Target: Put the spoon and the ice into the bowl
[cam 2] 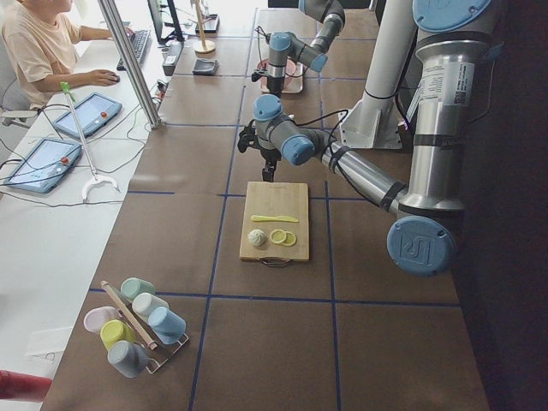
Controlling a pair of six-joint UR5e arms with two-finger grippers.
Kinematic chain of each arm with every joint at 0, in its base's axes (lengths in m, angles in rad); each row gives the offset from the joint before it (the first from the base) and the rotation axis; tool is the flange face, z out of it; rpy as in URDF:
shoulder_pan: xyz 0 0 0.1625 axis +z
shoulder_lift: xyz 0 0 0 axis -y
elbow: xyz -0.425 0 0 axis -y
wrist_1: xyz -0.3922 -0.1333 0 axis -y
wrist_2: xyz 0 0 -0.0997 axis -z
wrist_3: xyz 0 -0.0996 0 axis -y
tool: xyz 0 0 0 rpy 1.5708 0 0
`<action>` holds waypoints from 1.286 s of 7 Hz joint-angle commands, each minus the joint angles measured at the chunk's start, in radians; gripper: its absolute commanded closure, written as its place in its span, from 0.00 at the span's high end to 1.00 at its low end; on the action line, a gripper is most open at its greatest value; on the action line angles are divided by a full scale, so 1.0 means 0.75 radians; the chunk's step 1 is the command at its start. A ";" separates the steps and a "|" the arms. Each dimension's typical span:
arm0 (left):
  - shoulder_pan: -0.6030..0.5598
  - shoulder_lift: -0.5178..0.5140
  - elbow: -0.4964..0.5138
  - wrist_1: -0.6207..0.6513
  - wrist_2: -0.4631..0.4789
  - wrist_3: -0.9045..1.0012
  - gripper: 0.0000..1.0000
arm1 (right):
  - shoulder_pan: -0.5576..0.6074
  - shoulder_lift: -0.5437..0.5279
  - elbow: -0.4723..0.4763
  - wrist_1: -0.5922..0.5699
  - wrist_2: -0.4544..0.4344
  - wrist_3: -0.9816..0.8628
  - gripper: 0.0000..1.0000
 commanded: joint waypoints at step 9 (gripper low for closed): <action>-0.377 0.174 0.077 0.130 -0.003 0.690 0.96 | 0.940 -1.082 0.588 -0.018 0.753 -1.163 0.99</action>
